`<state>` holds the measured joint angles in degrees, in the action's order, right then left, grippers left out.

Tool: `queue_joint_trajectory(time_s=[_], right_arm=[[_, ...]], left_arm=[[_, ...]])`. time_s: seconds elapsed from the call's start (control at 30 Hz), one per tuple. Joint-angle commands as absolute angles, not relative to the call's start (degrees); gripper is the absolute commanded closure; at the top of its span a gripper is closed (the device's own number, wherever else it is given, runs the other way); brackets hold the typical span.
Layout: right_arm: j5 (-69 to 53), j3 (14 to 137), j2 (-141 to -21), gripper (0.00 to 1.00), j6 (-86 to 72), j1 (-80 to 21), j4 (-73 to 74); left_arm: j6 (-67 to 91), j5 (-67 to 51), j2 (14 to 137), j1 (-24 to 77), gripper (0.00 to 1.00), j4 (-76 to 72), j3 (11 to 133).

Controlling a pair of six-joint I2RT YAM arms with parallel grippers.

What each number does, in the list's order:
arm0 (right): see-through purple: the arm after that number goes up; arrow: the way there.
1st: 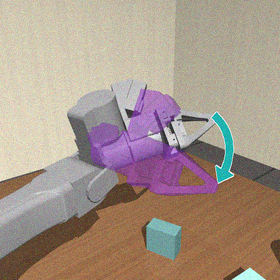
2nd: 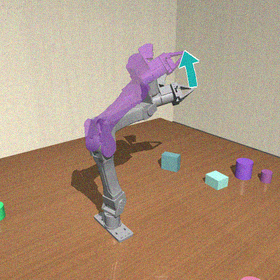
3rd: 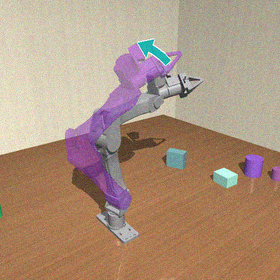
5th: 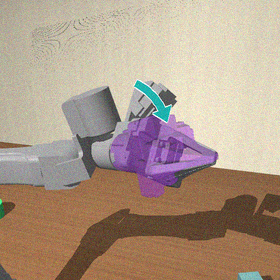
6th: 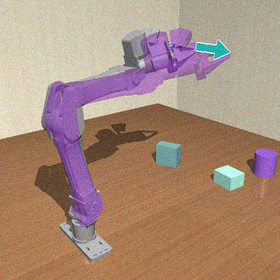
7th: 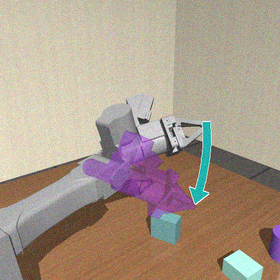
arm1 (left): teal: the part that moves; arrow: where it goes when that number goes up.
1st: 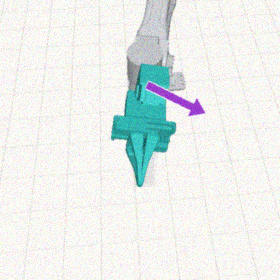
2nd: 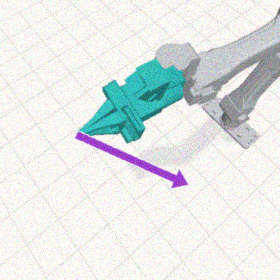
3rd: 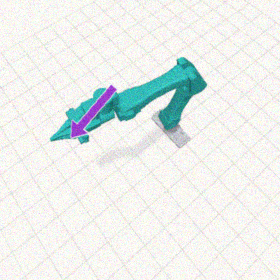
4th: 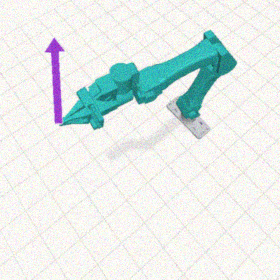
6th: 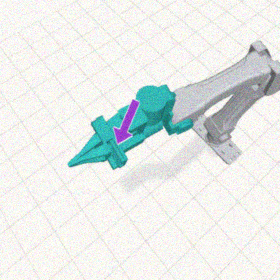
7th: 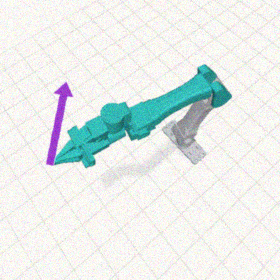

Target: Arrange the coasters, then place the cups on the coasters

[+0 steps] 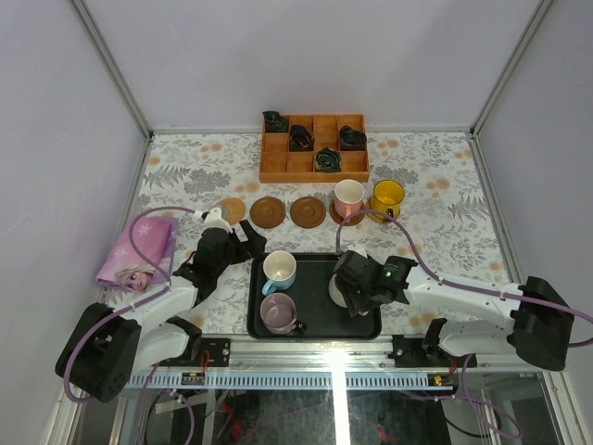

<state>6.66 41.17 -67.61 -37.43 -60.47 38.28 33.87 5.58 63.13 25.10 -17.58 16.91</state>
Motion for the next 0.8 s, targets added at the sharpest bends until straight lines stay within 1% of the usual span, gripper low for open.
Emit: queue_joint_trajectory(time_s=[0.0, 0.13, 0.23, 0.27, 0.53, 0.77], right_arm=[[8.61, 43.26, -71.61, 0.54, -37.8, -61.25, 35.3], [9.32, 44.15, -74.66, 0.77, -38.21, -61.91, 35.54], [10.1, 44.79, -75.84, 0.97, -38.94, -62.71, 35.6], [10.67, 45.19, -76.17, 1.0, -39.13, -63.0, 35.85], [19.38, 53.89, -78.67, 1.0, -40.03, -65.58, 38.79], [34.07, 69.4, -86.8, 1.0, -41.32, -65.21, 39.42]], left_arm=[[34.63, 5.34, 61.74, 25.35, 0.0, -18.78, 16.26], [34.8, 5.47, 60.99, 25.41, 0.0, -18.46, 15.94], [34.78, 5.52, 60.91, 25.4, 0.0, -18.35, 16.07], [34.87, 5.53, 60.95, 25.4, 0.0, -18.21, 16.14], [34.98, 5.62, 61.02, 25.4, 0.0, -18.19, 16.29], [34.82, 6.89, 60.17, 25.41, 0.0, -17.31, 16.52]])
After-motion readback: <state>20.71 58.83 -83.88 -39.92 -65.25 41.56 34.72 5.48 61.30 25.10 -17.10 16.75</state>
